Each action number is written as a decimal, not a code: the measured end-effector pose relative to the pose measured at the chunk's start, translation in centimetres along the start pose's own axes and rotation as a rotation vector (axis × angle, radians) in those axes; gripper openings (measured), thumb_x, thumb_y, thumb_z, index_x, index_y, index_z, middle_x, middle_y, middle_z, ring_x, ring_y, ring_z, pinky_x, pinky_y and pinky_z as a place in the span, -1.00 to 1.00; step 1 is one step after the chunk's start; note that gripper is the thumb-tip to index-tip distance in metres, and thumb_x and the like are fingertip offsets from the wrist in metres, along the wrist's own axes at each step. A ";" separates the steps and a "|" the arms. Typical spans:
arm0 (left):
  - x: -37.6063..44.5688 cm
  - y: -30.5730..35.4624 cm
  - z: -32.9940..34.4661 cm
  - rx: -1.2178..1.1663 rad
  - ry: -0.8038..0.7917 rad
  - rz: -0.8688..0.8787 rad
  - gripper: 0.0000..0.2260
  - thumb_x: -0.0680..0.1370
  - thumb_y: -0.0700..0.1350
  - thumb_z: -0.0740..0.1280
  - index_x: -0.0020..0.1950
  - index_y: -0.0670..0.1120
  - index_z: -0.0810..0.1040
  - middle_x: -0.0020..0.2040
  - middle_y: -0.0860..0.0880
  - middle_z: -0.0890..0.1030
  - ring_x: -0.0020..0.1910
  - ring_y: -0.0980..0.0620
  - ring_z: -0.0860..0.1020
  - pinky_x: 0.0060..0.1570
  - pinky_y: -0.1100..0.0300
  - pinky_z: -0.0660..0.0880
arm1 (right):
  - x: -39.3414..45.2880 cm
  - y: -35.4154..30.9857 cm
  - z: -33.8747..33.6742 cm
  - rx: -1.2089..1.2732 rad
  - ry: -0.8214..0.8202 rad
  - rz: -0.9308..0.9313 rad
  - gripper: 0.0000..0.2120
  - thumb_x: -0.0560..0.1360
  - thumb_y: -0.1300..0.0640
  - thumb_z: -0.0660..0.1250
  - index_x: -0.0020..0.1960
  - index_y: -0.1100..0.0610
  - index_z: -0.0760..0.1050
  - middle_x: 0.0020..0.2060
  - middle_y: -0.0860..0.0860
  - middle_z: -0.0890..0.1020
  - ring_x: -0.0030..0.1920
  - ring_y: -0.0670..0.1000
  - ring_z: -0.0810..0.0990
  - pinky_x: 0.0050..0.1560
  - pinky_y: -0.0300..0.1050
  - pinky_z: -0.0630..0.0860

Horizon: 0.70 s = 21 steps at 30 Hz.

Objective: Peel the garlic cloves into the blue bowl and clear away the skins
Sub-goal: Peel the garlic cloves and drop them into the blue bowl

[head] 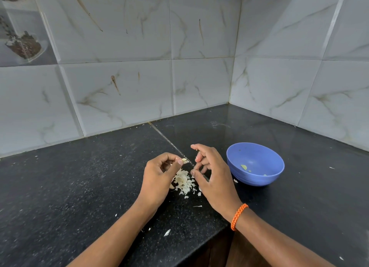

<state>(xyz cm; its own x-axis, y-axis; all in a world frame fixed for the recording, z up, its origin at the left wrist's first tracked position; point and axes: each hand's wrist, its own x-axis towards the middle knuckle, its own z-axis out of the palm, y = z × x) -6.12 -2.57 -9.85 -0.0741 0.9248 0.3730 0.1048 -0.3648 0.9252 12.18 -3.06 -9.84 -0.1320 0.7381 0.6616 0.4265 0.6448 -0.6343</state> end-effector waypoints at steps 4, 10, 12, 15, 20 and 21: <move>-0.2 0.0 0.2 0.027 -0.041 0.015 -0.89 0.66 -0.11 0.48 -0.06 -0.02 0.75 -0.21 0.02 0.69 -0.25 0.15 0.54 -0.22 0.29 0.49 | 0.0 -0.3 -0.1 0.016 0.012 -0.012 -0.33 0.54 0.47 0.35 0.50 -0.07 0.42 0.17 -0.13 0.52 0.20 -0.06 0.65 0.16 -0.15 0.60; 0.0 -0.3 0.2 0.147 -0.004 0.070 -0.91 0.66 -0.08 0.49 -0.04 0.03 0.74 -0.18 0.06 0.72 -0.26 0.19 0.56 -0.18 0.28 0.50 | -0.2 -0.8 -0.3 0.042 0.033 -0.019 -0.43 0.53 0.46 0.34 0.44 0.01 0.46 0.15 -0.09 0.56 0.05 -0.04 0.70 0.10 -0.16 0.63; 0.0 -0.5 0.1 0.139 -0.001 0.058 -0.92 0.65 -0.06 0.50 -0.04 0.05 0.74 -0.18 0.03 0.72 -0.25 0.13 0.57 -0.18 0.21 0.53 | -0.3 -0.8 -0.2 0.036 0.034 -0.012 -0.47 0.56 0.42 0.36 0.42 0.01 0.47 0.13 -0.10 0.56 0.03 -0.03 0.70 0.10 -0.15 0.63; -0.1 -0.3 0.2 0.096 -0.030 0.050 -0.93 0.65 -0.09 0.50 -0.02 0.01 0.75 -0.16 0.01 0.73 -0.25 0.02 0.65 -0.18 0.13 0.61 | -0.1 -0.6 -0.2 -0.004 0.046 -0.004 -0.50 0.60 0.36 0.38 0.44 -0.02 0.46 0.15 -0.13 0.56 0.09 -0.02 0.67 0.11 -0.15 0.61; -0.2 -0.2 0.4 0.127 -0.093 0.079 -0.92 0.65 -0.07 0.50 -0.04 0.02 0.75 -0.17 0.00 0.74 -0.17 -0.21 0.66 -0.10 -0.17 0.67 | -0.1 -0.8 -0.2 -0.039 0.059 -0.038 -0.46 0.56 0.35 0.48 0.43 -0.05 0.46 0.16 -0.16 0.52 0.11 -0.08 0.66 0.04 -0.25 0.58; -0.2 -0.3 0.4 0.132 -0.097 0.081 -0.92 0.65 -0.07 0.50 -0.04 0.03 0.75 -0.17 0.00 0.74 -0.16 -0.23 0.66 -0.10 -0.20 0.66 | -0.1 -0.7 -0.2 -0.042 0.065 -0.042 -0.46 0.55 0.35 0.49 0.42 -0.05 0.47 0.15 -0.16 0.51 0.08 -0.08 0.66 0.01 -0.24 0.58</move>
<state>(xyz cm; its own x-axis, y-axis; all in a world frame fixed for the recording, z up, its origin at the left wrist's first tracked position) -5.72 -2.65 -10.21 0.0356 0.9015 0.4313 0.2364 -0.4269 0.8728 12.02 -3.65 -9.37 -0.0929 0.6952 0.7128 0.4591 0.6652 -0.5889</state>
